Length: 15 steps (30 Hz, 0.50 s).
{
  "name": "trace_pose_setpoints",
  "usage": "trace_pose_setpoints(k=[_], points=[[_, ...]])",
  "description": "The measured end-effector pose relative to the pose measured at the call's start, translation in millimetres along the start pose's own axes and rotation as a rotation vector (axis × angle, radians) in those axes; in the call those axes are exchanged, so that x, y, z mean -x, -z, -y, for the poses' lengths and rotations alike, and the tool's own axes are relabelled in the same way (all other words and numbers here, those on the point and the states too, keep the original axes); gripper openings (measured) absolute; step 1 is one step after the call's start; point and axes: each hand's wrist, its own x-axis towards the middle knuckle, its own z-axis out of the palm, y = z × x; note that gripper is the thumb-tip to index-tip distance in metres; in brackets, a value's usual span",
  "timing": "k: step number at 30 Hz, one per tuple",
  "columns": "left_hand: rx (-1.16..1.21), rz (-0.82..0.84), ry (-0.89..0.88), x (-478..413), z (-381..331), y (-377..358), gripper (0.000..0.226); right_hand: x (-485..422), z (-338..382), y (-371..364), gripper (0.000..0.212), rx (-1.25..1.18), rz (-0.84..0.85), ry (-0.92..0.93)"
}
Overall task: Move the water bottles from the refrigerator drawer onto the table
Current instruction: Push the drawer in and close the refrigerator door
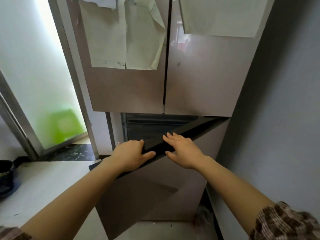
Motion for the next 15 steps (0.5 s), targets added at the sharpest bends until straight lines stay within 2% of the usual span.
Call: trace_pose_setpoints(k=[2, 4, 10, 13, 15], points=[[-0.136, -0.005, 0.012, -16.1, 16.4, -13.5, 0.087, -24.9, 8.4, -3.8, 0.063, -0.001, 0.0, -0.036], [-0.181, -0.042, -0.012, -35.7, 38.2, -22.9, 0.094, -50.3, 15.2, -8.0, 0.063, 0.003, 0.005, -0.083], [-0.214, -0.2, -0.148, -102.4, 101.5, -38.2, 0.084, -117.3, 32.5, -18.0, 0.071, 0.1, 0.023, -0.216], [-0.241, -0.376, -0.279, -132.9, 127.3, -51.9, 0.078, -140.4, 36.7, -25.5, 0.08, 0.272, 0.048, -0.266], [-0.287, -0.446, -0.365, -150.2, 142.4, -59.1, 0.077, -152.8, 36.2, -31.5, 0.081, 0.38, 0.005, -0.253]])
